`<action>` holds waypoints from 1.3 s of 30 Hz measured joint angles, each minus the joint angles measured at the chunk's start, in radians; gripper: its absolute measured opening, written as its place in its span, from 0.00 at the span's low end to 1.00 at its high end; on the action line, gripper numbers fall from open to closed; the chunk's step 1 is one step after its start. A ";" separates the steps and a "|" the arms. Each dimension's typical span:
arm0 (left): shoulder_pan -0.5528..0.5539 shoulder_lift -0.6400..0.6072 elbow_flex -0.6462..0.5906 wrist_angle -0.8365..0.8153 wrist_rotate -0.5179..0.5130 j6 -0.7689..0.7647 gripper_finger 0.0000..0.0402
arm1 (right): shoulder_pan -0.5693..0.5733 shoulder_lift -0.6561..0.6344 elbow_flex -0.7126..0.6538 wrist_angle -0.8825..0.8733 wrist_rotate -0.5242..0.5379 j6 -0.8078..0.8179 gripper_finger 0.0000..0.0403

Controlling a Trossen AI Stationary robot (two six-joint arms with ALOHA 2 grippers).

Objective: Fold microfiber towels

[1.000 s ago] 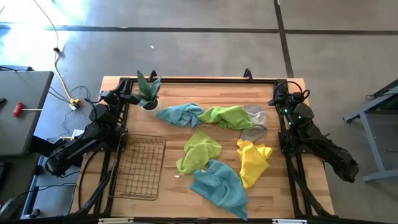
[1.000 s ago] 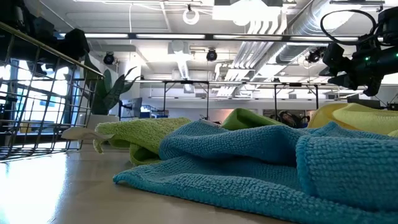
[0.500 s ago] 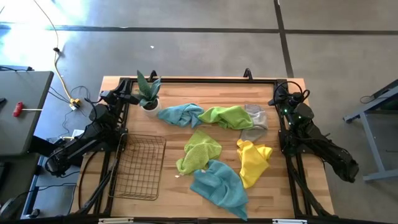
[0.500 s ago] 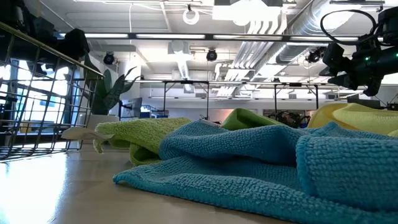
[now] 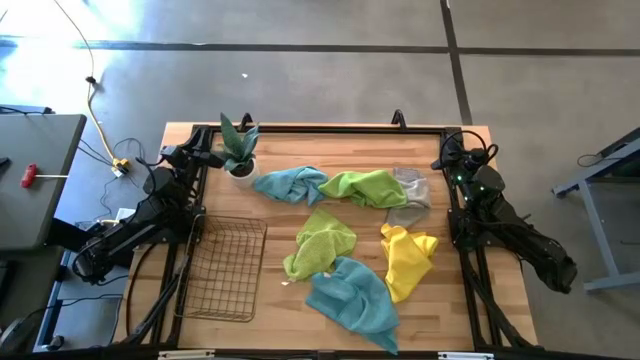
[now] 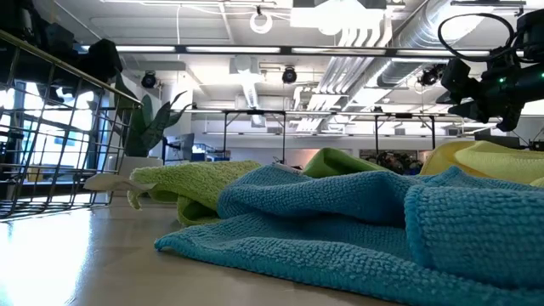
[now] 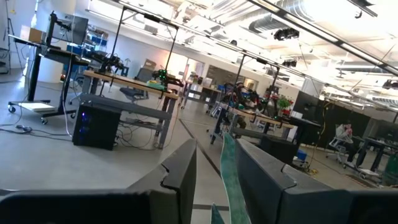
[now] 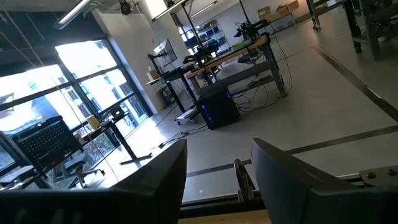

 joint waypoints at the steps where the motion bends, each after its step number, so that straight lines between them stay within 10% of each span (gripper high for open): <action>1: 0.000 0.000 0.000 0.000 0.000 0.000 0.25 | 0.000 0.000 0.000 0.000 0.000 0.000 0.43; 11: -0.004 0.000 0.000 0.000 0.055 -0.231 0.25 | 0.000 0.000 0.000 0.000 0.000 -0.001 0.43; 28: -0.012 0.000 0.000 0.386 1.084 -0.384 0.25 | 0.000 0.000 0.000 0.000 0.000 -0.001 0.43; 39: -0.146 0.036 0.013 0.468 1.091 -0.172 0.25 | 0.000 0.000 0.000 0.000 0.000 -0.002 0.43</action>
